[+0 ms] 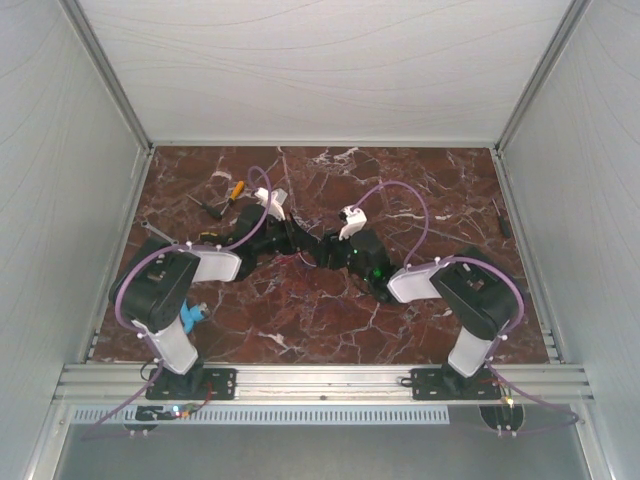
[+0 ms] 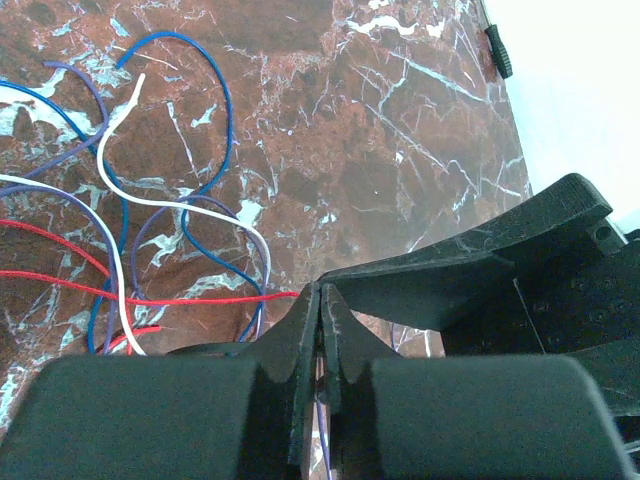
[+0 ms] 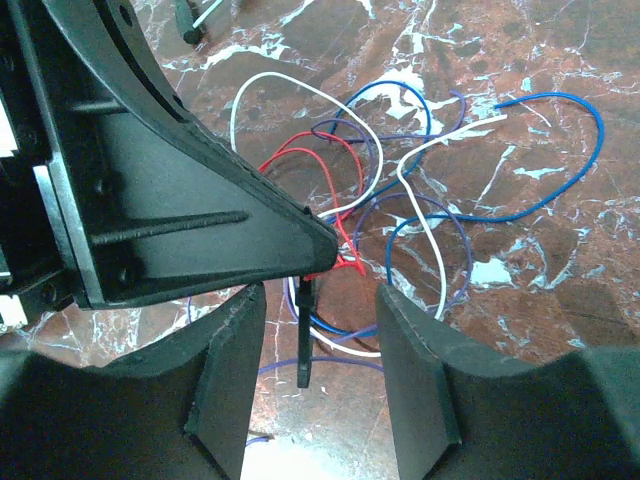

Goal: Zip-tie the wires
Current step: Tie the cable at the center of the board.

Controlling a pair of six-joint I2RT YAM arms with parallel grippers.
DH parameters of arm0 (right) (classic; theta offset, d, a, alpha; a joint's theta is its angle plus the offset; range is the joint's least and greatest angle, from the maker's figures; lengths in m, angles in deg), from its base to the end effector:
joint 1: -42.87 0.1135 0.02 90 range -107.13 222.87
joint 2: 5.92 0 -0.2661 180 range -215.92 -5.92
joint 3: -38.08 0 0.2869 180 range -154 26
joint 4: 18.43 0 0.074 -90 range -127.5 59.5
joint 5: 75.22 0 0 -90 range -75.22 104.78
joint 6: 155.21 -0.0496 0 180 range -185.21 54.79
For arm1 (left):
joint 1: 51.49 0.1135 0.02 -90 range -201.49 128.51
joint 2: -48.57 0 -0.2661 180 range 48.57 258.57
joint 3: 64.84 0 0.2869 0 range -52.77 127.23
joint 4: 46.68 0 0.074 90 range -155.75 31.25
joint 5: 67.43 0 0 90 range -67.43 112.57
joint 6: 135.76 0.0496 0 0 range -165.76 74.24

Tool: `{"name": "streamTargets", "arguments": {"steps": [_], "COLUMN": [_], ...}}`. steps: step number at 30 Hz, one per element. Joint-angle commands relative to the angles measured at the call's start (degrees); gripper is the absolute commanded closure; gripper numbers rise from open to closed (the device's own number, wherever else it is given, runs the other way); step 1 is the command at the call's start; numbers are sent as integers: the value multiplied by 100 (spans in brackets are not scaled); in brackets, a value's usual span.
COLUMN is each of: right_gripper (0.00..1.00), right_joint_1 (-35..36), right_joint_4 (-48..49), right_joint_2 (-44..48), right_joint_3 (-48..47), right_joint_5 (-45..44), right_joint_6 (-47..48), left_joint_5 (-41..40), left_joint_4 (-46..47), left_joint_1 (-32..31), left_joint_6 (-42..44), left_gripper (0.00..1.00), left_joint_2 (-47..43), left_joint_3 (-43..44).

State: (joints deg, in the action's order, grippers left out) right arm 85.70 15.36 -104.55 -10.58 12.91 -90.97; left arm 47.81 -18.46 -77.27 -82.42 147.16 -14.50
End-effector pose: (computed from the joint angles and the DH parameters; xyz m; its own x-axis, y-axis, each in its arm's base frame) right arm 0.2674 0.2457 0.1225 -0.4694 0.1572 -0.8689 -0.5024 0.7617 0.4092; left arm 0.3172 -0.1767 0.1219 -0.6977 -0.2628 -0.6665 0.4208 0.6026 -0.6781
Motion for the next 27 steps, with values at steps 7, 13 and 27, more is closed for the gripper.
{"name": "streamTargets", "arguments": {"steps": [7,13,27], "right_gripper": [64,77,100], "right_joint_1": [-19,-27,-28], "right_joint_4": [169,159,185], "right_joint_2": [-249,-304,-276], "right_joint_3": [-309,-390,-229], "right_joint_5": [140,101,-17], "right_joint_6": [50,45,87], "left_joint_5": [78,74,-151], "left_joint_4": [349,330,116], "left_joint_1": [-50,-59,19], "left_joint_6": [-34,-16,166], "left_gripper": [100,100,100], "left_joint_2": [-203,-225,-171], "left_joint_3": [61,52,155]}}
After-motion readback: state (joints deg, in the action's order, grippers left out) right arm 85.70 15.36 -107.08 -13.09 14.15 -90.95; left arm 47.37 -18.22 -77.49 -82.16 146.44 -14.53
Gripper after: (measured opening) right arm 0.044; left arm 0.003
